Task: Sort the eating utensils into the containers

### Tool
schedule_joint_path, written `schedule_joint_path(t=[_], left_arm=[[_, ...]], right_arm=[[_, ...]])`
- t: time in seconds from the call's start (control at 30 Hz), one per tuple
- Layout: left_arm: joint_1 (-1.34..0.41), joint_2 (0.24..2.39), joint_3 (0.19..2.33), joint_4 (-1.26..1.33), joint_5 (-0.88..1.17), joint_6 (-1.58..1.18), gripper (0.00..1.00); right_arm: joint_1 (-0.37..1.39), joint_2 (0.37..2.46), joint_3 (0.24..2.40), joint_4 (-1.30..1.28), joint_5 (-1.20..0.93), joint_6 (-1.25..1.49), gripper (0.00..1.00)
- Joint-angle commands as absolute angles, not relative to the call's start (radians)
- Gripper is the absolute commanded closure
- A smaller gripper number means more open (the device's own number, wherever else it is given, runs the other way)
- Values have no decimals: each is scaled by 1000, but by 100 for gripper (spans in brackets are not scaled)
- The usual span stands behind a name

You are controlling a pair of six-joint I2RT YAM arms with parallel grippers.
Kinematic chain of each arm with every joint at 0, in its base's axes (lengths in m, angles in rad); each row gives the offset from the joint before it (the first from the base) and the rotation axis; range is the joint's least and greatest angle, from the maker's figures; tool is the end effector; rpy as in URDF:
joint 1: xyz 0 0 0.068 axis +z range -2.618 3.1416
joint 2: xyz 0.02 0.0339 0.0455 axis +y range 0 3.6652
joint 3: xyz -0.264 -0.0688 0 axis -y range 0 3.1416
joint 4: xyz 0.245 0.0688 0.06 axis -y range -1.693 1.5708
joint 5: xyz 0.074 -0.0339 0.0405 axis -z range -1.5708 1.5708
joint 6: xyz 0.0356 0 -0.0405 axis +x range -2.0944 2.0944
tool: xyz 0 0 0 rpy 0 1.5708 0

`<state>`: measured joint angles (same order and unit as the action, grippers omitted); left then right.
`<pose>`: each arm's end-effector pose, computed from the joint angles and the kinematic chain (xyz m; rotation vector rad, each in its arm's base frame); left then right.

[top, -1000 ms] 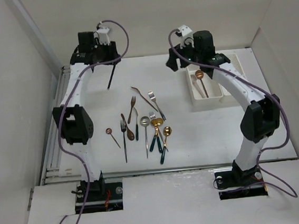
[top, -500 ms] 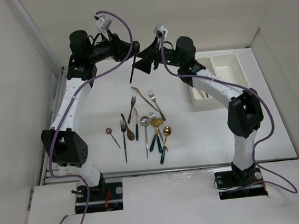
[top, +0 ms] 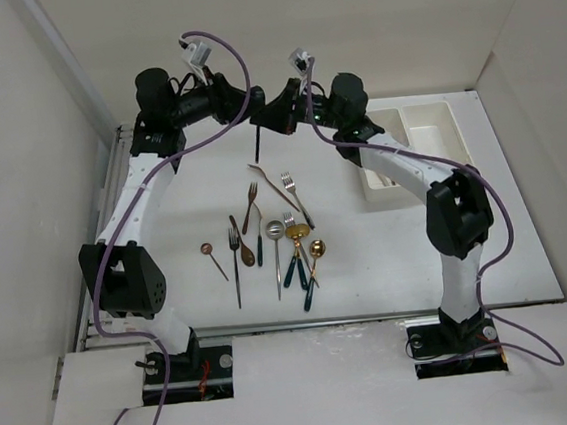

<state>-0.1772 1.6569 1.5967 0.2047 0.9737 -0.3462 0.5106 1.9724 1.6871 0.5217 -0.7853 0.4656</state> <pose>0.3727 -0.0967 0.4352 0.7141 1.4245 -1.1015 0.3991 0.2524 0.3683 -0.7481 1.3483 1.3117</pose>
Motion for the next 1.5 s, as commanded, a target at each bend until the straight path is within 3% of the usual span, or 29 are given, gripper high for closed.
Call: schedule_joint_path(t=[0.0, 0.03, 0.1, 0.17, 0.2, 0.27, 0.3, 0.33, 0.53, 0.67, 0.9, 1.07, 1.1, 1.37, 1.47], left_arm=[[-192, 1597, 1592, 215, 994, -397, 14], [-192, 1597, 1592, 198, 985, -381, 0], [-181, 1597, 1626, 99, 937, -299, 0], [-167, 1597, 1660, -21, 869, -188, 0], [-167, 1597, 1695, -167, 727, -40, 0], [-156, 1606, 1695, -273, 492, 72, 0], [-156, 1606, 1695, -316, 245, 98, 0], [-156, 1617, 1660, -331, 153, 130, 0], [-166, 1583, 1456, -304, -78, 184, 0], [-187, 1542, 1333, -284, -98, 175, 0], [-187, 1531, 1301, -302, -130, 175, 0], [-187, 1511, 1276, -279, -181, 184, 0], [-187, 1511, 1276, -279, -181, 184, 0], [-187, 1477, 1276, -340, -124, 210, 0], [-187, 1463, 1237, -354, -115, 171, 0]], right_arm=[[505, 1938, 1669, 621, -796, 457, 100], [493, 1907, 1651, 586, -776, 457, 100], [435, 1866, 1602, 478, -647, 411, 100], [408, 1788, 1601, 158, -446, 268, 100], [408, 1767, 1624, 38, -162, 214, 100], [408, 1753, 1704, -265, 135, 138, 100], [408, 1753, 1726, -337, 260, 126, 100], [367, 1753, 1736, -385, 381, 112, 100], [222, 1896, 1704, -443, 299, 58, 100], [212, 1933, 1689, -414, 273, 80, 100], [221, 1993, 1678, -512, 327, 114, 100], [221, 1984, 1687, -572, 327, 114, 44], [221, 1955, 1687, -572, 318, 104, 41], [359, 1882, 1902, -672, 437, 25, 36], [487, 1870, 1847, -606, 365, -3, 46]])
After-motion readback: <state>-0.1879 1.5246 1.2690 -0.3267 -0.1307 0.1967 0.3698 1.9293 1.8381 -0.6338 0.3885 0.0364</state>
